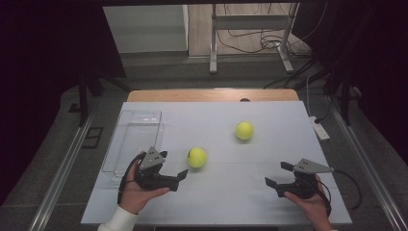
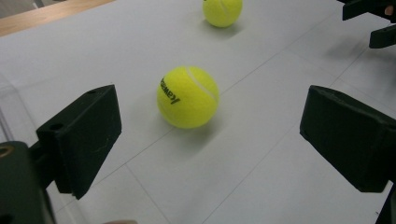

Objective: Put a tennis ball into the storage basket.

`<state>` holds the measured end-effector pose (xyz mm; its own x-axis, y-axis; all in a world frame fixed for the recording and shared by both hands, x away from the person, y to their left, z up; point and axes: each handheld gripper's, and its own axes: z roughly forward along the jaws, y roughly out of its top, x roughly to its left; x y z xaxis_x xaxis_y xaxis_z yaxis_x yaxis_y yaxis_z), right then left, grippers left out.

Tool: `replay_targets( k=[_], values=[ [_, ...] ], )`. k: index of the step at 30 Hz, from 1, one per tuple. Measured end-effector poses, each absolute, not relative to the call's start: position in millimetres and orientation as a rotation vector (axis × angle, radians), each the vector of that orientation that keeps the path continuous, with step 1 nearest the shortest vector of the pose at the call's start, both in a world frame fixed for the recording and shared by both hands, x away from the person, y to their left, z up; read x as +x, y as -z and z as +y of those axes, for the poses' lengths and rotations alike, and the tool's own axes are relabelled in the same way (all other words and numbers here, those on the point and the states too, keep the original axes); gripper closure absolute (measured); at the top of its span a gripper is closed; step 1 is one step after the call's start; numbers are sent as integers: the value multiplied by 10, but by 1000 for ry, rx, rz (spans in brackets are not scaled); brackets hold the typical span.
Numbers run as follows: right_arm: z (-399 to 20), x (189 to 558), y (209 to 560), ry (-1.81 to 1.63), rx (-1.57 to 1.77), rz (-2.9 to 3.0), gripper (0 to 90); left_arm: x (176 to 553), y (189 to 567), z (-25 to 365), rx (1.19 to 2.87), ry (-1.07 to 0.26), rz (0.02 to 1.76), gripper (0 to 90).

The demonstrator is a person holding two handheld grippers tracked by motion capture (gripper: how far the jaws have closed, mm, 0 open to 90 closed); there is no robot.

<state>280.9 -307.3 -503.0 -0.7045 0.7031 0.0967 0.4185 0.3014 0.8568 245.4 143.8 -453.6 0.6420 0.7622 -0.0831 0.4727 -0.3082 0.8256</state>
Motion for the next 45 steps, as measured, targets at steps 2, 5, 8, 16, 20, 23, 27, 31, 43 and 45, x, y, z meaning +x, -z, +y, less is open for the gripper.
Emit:
replay_targets(
  k=[2,5,8,16,20,23,27,31,43,45],
  values=[
    [-3075,2810,5032,-1358,1016,2277,96,2482,4542,1412,1971,-400,968,62],
    [-3076,2811,5033,-1357,1015,2277,95,2513,4553,1388,1975,-391,972,62],
    [-3075,2814,5036,-1355,1015,2278,95,2539,4561,1362,1983,-384,973,63],
    [-3071,2816,5041,-1350,1013,2282,95,2602,4529,1362,1988,-370,986,64],
    [-3070,2822,5045,-1341,1014,2286,95,2649,4531,1352,1988,-355,991,64],
    [-3073,2823,5046,-1339,1014,2285,95,2703,4553,1319,1996,-333,997,65],
    [-3079,2822,5047,-1344,1016,2284,96,2743,4567,1276,2012,-325,997,65],
    [-3082,2820,5048,-1343,1019,2286,96,2793,4577,1227,2032,-317,999,65],
    [-3083,2824,5055,-1335,1019,2290,96,2861,4584,1173,2047,-314,1009,66],
    [-3082,2826,5056,-1334,1020,2291,96,2882,4586,1166,2051,-309,1015,66]
  ],
)
